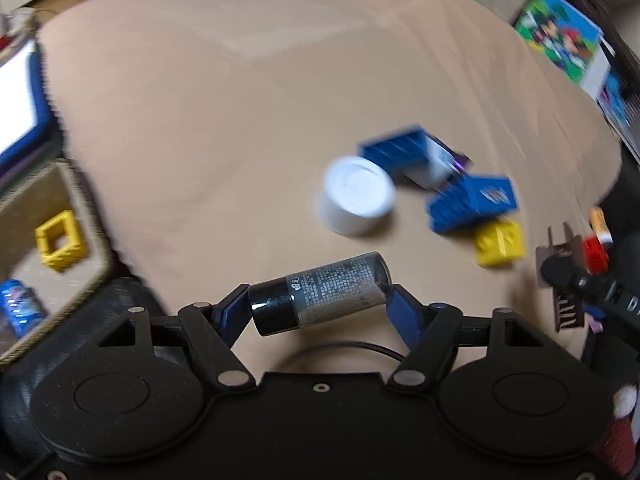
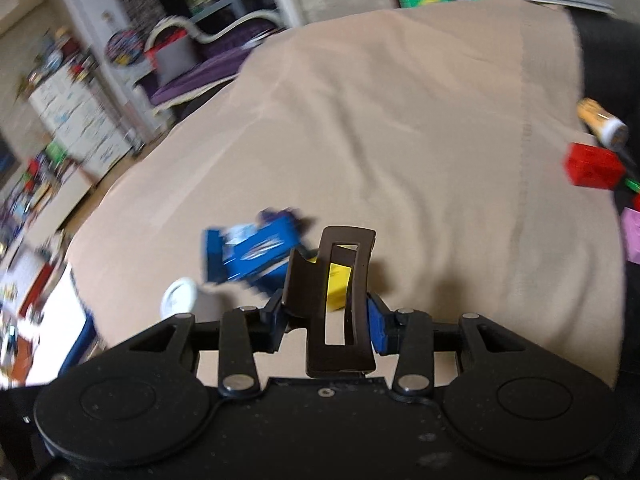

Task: Organize rigid objects
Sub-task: 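Lower the cylinder into the basket with the left tool while the right releases the hair clip there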

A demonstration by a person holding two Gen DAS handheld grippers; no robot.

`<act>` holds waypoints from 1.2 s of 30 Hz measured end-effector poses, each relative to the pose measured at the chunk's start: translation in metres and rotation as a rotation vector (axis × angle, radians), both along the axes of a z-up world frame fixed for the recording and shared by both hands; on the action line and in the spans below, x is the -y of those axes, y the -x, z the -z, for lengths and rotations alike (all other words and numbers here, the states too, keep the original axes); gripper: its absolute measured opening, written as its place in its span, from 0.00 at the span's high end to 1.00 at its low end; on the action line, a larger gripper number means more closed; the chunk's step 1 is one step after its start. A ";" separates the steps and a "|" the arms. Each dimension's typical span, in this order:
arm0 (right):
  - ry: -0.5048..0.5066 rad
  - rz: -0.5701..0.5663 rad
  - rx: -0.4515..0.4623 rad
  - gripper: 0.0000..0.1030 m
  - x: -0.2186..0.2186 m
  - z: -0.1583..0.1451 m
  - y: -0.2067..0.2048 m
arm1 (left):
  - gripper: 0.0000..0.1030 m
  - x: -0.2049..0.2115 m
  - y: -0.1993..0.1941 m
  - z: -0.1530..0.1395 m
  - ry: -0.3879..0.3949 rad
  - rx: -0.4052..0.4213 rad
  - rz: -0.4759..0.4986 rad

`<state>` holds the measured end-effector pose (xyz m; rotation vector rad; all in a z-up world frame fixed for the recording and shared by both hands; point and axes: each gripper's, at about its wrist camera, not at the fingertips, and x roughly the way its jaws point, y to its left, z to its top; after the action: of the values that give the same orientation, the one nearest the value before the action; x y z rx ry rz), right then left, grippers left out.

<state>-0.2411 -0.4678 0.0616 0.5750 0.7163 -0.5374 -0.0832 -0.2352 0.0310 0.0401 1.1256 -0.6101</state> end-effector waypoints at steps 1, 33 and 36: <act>-0.001 -0.030 -0.004 0.61 -0.008 0.000 -0.008 | 0.34 -0.009 -0.004 -0.002 -0.002 0.015 -0.021; -0.100 -0.575 -0.329 0.61 -0.290 0.067 -0.267 | 0.34 -0.250 -0.108 0.053 -0.069 -0.110 -0.573; -0.078 -0.568 -0.336 0.61 -0.297 0.071 -0.272 | 0.34 -0.253 -0.110 0.057 -0.067 -0.131 -0.583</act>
<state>0.0305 -0.1709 -0.0090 0.3297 1.1742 -0.0724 0.0268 0.0180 -0.0263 -0.2662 1.2125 -0.0548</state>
